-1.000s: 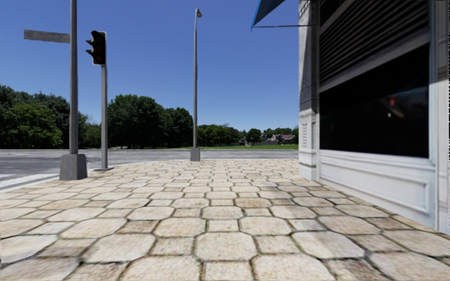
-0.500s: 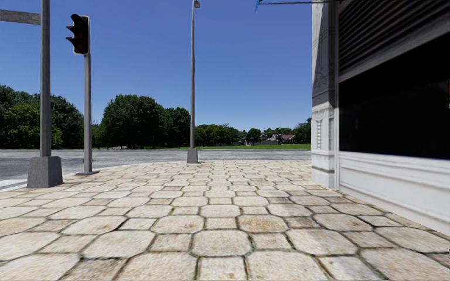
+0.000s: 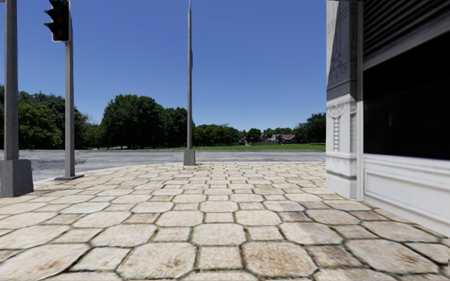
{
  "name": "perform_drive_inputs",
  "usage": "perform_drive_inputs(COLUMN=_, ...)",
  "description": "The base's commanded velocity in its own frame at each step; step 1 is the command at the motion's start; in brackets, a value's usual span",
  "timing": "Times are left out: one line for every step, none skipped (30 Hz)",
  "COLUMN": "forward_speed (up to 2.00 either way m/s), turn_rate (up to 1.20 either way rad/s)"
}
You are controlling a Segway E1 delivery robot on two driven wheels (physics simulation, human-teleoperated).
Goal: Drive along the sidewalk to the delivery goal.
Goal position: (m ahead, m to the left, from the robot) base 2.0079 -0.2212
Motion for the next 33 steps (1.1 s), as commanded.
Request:
perform_drive_inputs(forward_speed=1.14, turn_rate=0.0)
perform_drive_inputs(forward_speed=1.14, turn_rate=0.0)
perform_drive_inputs(forward_speed=1.14, turn_rate=0.0)
perform_drive_inputs(forward_speed=1.14, turn_rate=0.0)
perform_drive_inputs(forward_speed=1.13, turn_rate=0.0)
perform_drive_inputs(forward_speed=1.1, turn_rate=0.0)
perform_drive_inputs(forward_speed=1.09, turn_rate=0.0)
perform_drive_inputs(forward_speed=1.09, turn_rate=0.0)
perform_drive_inputs(forward_speed=1.06, turn_rate=0.0)
perform_drive_inputs(forward_speed=1.04, turn_rate=0.0)
perform_drive_inputs(forward_speed=0.92, turn_rate=0.0)
perform_drive_inputs(forward_speed=0.92, turn_rate=0.0)
perform_drive_inputs(forward_speed=0.85, turn_rate=0.0)
perform_drive_inputs(forward_speed=0.8, turn_rate=0.0)
perform_drive_inputs(forward_speed=0.76, turn_rate=0.0)
perform_drive_inputs(forward_speed=0.76, turn_rate=0.0)
perform_drive_inputs(forward_speed=0.74, turn_rate=0.0)
perform_drive_inputs(forward_speed=0.73, turn_rate=0.0)
perform_drive_inputs(forward_speed=0.73, turn_rate=0.0)
perform_drive_inputs(forward_speed=0.72, turn_rate=0.0)
perform_drive_inputs(forward_speed=0.7, turn_rate=0.0)
perform_drive_inputs(forward_speed=0.7, turn_rate=0.0)
perform_drive_inputs(forward_speed=0.7, turn_rate=0.0)
perform_drive_inputs(forward_speed=0.66, turn_rate=0.0)
perform_drive_inputs(forward_speed=0.58, turn_rate=0.0)
perform_drive_inputs(forward_speed=0.52, turn_rate=0.0)
perform_drive_inputs(forward_speed=0.52, turn_rate=0.0)
perform_drive_inputs(forward_speed=0.5, turn_rate=0.0)
perform_drive_inputs(forward_speed=0.49, turn_rate=0.0)
perform_drive_inputs(forward_speed=0.49, turn_rate=0.0)
perform_drive_inputs(forward_speed=0.45, turn_rate=0.0)
perform_drive_inputs(forward_speed=0.39, turn_rate=0.0)
perform_drive_inputs(forward_speed=0.33, turn_rate=0.0)
